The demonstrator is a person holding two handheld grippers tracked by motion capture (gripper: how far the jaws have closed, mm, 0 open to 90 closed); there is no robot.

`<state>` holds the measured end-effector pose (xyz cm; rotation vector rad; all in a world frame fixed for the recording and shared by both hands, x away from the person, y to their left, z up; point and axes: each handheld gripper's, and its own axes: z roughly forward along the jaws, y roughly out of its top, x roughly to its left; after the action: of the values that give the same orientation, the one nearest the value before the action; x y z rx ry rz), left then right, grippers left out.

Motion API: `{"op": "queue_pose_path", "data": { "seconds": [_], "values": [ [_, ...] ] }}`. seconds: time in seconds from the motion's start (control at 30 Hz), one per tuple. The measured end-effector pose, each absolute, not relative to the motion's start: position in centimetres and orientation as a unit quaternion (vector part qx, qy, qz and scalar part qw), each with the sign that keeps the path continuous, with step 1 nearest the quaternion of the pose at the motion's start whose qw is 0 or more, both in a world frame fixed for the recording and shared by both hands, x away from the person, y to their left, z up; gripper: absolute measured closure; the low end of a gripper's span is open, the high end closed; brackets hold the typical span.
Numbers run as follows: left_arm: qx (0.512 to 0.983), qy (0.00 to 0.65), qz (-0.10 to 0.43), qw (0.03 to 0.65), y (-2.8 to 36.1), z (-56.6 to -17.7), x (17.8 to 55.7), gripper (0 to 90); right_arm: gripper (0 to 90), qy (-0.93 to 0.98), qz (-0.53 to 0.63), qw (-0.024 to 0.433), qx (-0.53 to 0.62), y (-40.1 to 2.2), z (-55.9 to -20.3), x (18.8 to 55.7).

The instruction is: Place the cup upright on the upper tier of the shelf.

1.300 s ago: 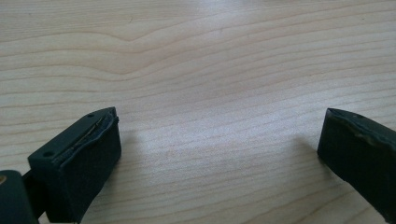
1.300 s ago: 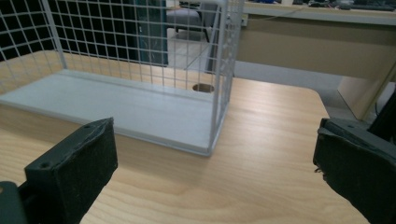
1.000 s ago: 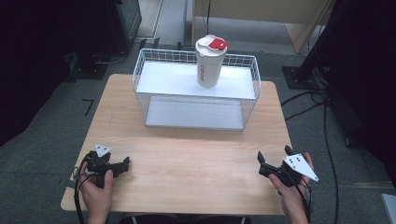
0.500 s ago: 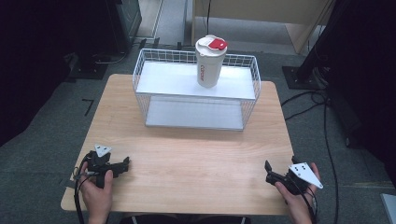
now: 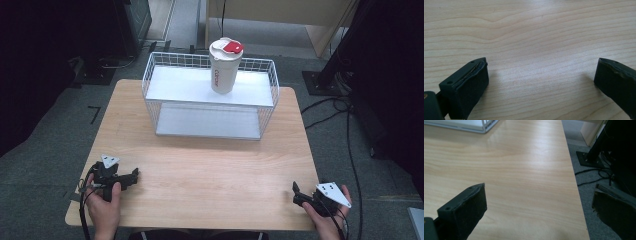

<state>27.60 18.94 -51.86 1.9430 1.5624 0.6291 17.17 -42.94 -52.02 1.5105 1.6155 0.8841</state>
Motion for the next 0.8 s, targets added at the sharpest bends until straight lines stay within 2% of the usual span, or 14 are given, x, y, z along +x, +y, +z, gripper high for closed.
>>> {"op": "queue_pose_path", "data": {
  "seconds": [0.1, 0.37, 0.43, 0.5, 0.8],
  "values": [
    [0.725, 0.583, 0.235, 0.281, 18.9, -51.9, 27.6, 0.0, 0.0, 0.629, 0.341, 0.365, 0.596, -43.2, -52.0, 17.0],
    [0.724, 0.584, 0.235, 0.282, 18.9, -51.9, 27.6, 0.0, 0.0, 0.686, 0.272, 0.304, 0.603, -42.9, -52.6, 17.7],
    [0.724, 0.584, 0.235, 0.282, 18.9, -51.9, 27.6, 0.0, 0.0, 0.686, 0.274, 0.303, 0.603, -42.9, -52.6, 17.7],
    [0.725, 0.583, 0.235, 0.281, 18.9, -51.9, 27.6, 0.0, 0.0, 0.671, 0.296, 0.281, 0.619, -43.4, -53.0, 17.3],
    [0.725, 0.583, 0.235, 0.281, 18.9, -51.9, 27.6, 0.0, 0.0, 0.672, 0.305, 0.263, 0.621, -44.0, -53.0, 17.4]
  ]
}}
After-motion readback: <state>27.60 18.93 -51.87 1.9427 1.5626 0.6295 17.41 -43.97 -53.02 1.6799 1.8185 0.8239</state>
